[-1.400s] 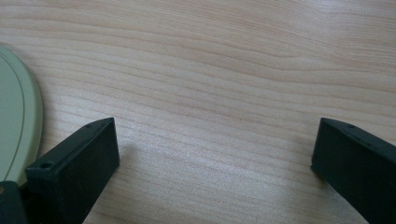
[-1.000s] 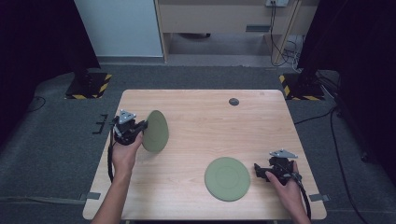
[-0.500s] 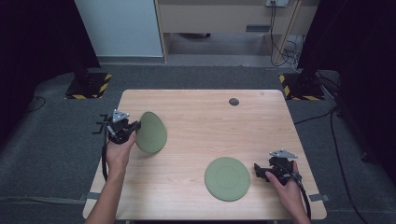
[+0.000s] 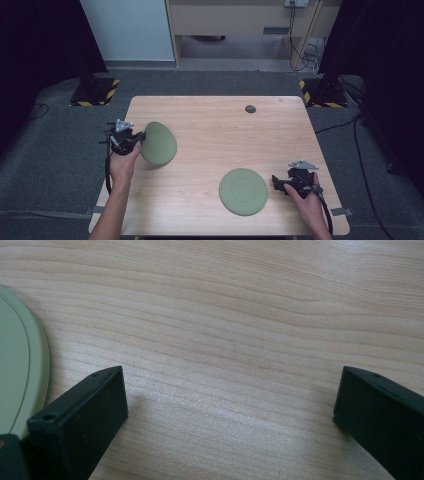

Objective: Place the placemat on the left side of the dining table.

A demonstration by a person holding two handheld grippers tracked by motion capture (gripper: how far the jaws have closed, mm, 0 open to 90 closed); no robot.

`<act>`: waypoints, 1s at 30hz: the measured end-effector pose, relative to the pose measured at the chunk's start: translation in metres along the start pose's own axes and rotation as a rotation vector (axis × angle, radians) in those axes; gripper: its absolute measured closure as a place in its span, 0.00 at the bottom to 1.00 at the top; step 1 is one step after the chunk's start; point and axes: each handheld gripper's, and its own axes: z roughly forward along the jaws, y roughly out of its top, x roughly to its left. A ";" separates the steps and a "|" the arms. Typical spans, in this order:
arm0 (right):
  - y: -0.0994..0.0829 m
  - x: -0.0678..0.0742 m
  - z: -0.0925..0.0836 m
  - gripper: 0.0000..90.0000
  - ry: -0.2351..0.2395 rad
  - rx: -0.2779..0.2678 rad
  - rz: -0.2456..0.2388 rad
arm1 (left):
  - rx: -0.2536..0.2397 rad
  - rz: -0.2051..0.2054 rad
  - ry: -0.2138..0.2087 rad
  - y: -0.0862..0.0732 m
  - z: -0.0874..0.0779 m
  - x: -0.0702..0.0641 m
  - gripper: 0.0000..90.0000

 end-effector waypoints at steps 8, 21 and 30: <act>0.000 0.001 0.000 0.01 0.001 0.001 0.000 | 0.008 0.004 0.014 -0.005 -0.003 0.007 0.95; 0.000 0.001 0.000 0.01 0.000 0.000 -0.002 | 0.037 -0.015 0.035 -0.019 0.004 0.021 0.95; -0.001 0.002 0.000 0.01 0.004 0.000 -0.004 | 0.081 -0.044 0.037 -0.035 0.016 0.037 0.94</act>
